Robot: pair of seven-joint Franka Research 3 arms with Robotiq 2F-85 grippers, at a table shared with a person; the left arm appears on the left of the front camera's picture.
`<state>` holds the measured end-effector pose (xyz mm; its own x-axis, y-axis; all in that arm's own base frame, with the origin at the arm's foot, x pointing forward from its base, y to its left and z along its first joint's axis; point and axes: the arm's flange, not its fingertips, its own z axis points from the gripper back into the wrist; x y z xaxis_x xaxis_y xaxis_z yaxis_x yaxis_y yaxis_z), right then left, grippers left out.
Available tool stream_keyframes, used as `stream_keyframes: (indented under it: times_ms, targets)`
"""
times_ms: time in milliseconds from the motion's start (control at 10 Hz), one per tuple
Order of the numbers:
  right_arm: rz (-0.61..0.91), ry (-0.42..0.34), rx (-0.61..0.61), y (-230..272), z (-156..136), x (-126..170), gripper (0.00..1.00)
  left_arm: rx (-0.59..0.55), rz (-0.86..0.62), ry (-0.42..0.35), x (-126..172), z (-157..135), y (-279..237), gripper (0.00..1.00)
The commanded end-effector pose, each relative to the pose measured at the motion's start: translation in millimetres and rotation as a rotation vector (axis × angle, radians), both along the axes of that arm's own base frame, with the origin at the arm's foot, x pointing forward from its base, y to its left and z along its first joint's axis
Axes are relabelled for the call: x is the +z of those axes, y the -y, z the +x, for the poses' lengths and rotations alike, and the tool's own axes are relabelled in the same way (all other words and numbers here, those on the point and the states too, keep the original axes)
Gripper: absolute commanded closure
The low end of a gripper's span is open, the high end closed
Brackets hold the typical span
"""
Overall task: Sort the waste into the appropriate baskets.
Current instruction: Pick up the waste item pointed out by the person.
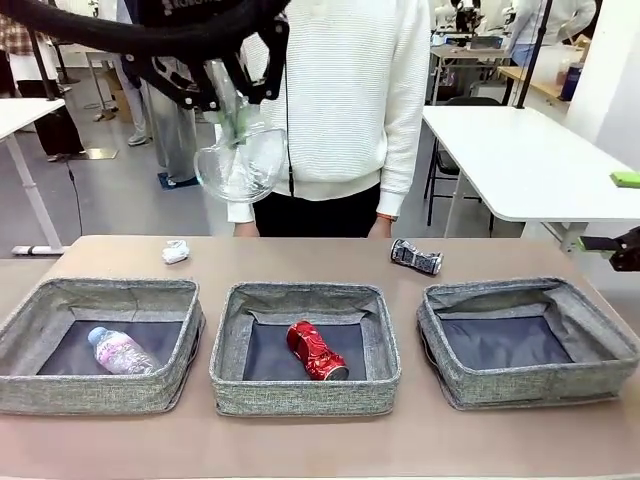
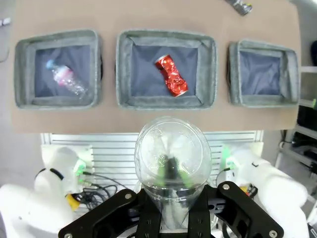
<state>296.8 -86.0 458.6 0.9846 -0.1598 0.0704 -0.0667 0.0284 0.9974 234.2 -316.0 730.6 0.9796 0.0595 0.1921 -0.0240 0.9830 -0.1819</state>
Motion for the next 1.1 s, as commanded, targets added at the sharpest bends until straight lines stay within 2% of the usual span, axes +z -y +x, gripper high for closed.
stream_keyframes:
  times_ms: [0, 600, 700, 800, 1000]
  targets:
    - [0.019, 0.015, -0.004, -1, 1, 3, 0.0, 0.012, -0.05, 0.029, 8, -3, 2, 0.95]
    - [0.019, 0.015, -0.004, -1, 1, 3, 0.0, -0.001, -0.035, 0.027, 8, -2, 3, 0.95]
    - [0.019, 0.015, -0.004, -1, 1, 3, 0.0, 0.014, -0.179, -0.002, 16, 1, 14, 0.95]
    - [0.019, 0.015, -0.004, -1, 1, 3, 0.0, 0.035, -0.238, -0.036, 23, 3, 20, 0.95]
    - [0.019, 0.015, -0.004, -1, 1, 3, 0.0, 0.067, -0.305, -0.025, 29, 5, 20, 0.95]
